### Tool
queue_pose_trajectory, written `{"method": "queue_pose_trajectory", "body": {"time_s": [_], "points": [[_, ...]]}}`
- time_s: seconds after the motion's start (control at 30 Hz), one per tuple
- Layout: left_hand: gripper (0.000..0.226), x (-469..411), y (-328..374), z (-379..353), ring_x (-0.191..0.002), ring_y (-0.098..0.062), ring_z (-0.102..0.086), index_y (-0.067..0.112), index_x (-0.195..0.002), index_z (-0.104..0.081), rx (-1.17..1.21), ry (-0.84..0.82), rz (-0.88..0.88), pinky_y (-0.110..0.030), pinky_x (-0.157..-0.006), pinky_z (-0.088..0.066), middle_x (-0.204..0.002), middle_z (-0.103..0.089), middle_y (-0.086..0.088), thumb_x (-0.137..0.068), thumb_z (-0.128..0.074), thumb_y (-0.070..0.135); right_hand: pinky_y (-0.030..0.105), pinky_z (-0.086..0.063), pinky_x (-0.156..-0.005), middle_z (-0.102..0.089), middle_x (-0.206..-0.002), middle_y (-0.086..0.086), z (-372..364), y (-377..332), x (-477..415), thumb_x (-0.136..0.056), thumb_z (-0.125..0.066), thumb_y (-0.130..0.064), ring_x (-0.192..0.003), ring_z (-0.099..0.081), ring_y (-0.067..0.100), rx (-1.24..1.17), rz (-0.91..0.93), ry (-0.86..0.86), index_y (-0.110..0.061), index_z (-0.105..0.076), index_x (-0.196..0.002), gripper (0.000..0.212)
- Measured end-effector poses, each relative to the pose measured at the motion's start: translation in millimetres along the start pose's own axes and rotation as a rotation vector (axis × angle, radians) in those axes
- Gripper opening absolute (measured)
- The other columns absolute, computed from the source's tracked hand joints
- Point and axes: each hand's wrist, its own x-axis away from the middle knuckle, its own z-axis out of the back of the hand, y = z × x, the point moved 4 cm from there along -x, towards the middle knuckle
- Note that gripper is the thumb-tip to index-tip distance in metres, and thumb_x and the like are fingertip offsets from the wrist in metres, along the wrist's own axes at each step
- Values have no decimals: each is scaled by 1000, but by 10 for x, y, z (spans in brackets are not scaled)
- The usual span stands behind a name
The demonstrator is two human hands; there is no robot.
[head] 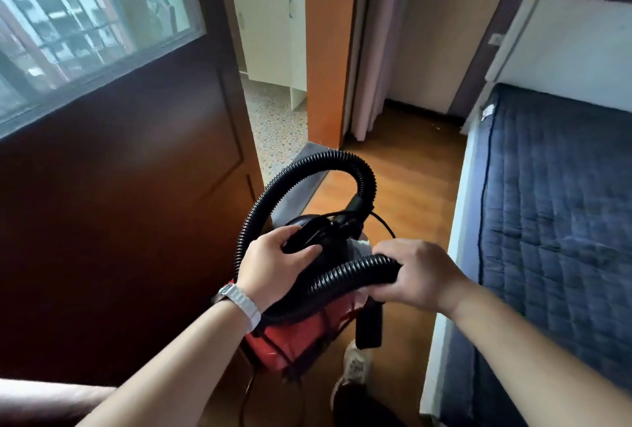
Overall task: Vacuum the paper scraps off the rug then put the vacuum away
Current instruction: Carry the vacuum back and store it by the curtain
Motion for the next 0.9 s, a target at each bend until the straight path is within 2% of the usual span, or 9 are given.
{"method": "queue_pose_trajectory", "body": {"time_s": [0.13, 0.2, 0.3, 0.43, 0.5, 0.57, 0.7, 0.77, 0.9], "points": [[76, -626, 101, -229, -80, 12, -66, 35, -115, -72, -21, 8, -6, -8, -70, -50, -89, -72, 26, -52, -68, 77, 17, -37, -56, -55, -66, -18, -24, 548, -523, -66, -72, -64, -64, -54, 2, -52, -30, 8, -27, -61, -75, 40], [72, -1040, 174, -388, -82, 10, -66, 33, -113, -72, -35, 7, 14, -12, -74, -52, -88, -72, 27, -55, -70, 74, 19, -41, -56, -58, -68, -17, -6, 887, -859, -67, -74, -64, -66, -56, 3, -81, -35, 7, -27, -63, -76, 40], [67, -1543, 326, -591, -79, 11, -66, 33, -114, -72, -67, -22, 36, -11, -71, -52, -86, -72, 27, -59, -73, 70, 27, -47, -58, -61, -70, -15, 110, 1282, -1246, -65, -72, -65, -67, -57, 6, -105, -49, -20, -27, -65, -78, 41], [72, -2226, 714, -862, -77, 11, -66, 36, -115, -72, -94, -4, 12, -6, -65, -48, -89, -73, 23, -55, -68, 77, 21, -42, -56, -56, -65, -18, 464, 1793, -1752, -63, -71, -63, -67, -54, 7, -98, -50, 4, -28, -59, -73, 39], [72, -2560, 875, -992, -81, 9, -67, 36, -114, -72, -77, -6, -13, -14, -74, -52, -90, -73, 23, -54, -68, 76, 17, -37, -56, -52, -63, -19, 674, 2003, -2011, -63, -70, -63, -65, -51, 6, -76, -51, 17, -29, -55, -71, 38], [70, -2851, 1052, -1090, -83, 7, -67, 35, -113, -73, -48, -4, -23, -21, -80, -55, -89, -73, 24, -56, -68, 75, 21, -39, -56, -54, -65, -15, 840, 2196, -2211, -64, -69, -64, -63, -51, 7, -62, -54, 27, -26, -57, -71, 41], [63, -3532, 1359, -1323, -80, 8, -67, 36, -110, -73, -28, 2, -54, -14, -71, -49, -85, -73, 25, -59, -70, 73, 23, -36, -53, -52, -63, -11, 1131, 2645, -2588, -62, -65, -67, -60, -47, 10, -25, -69, 92, -24, -56, -70, 45], [61, -3854, 1461, -1499, -77, 5, -68, 35, -109, -74, -10, -27, -66, -15, -67, -48, -80, -73, 23, -61, -71, 72, 27, -40, -54, -52, -64, -11, 1217, 2914, -2781, -62, -64, -68, -61, -47, 10, -11, -99, 93, -23, -58, -72, 46], [71, -4513, 1636, -1825, -80, 13, -65, 32, -112, -74, -3, -54, -106, -6, -69, -46, -84, -71, 30, -56, -67, 74, 30, -44, -53, -50, -62, -12, 1335, 3424, -3185, -61, -65, -67, -61, -48, 10, 8, -167, 118, -24, -54, -70, 45]]}}
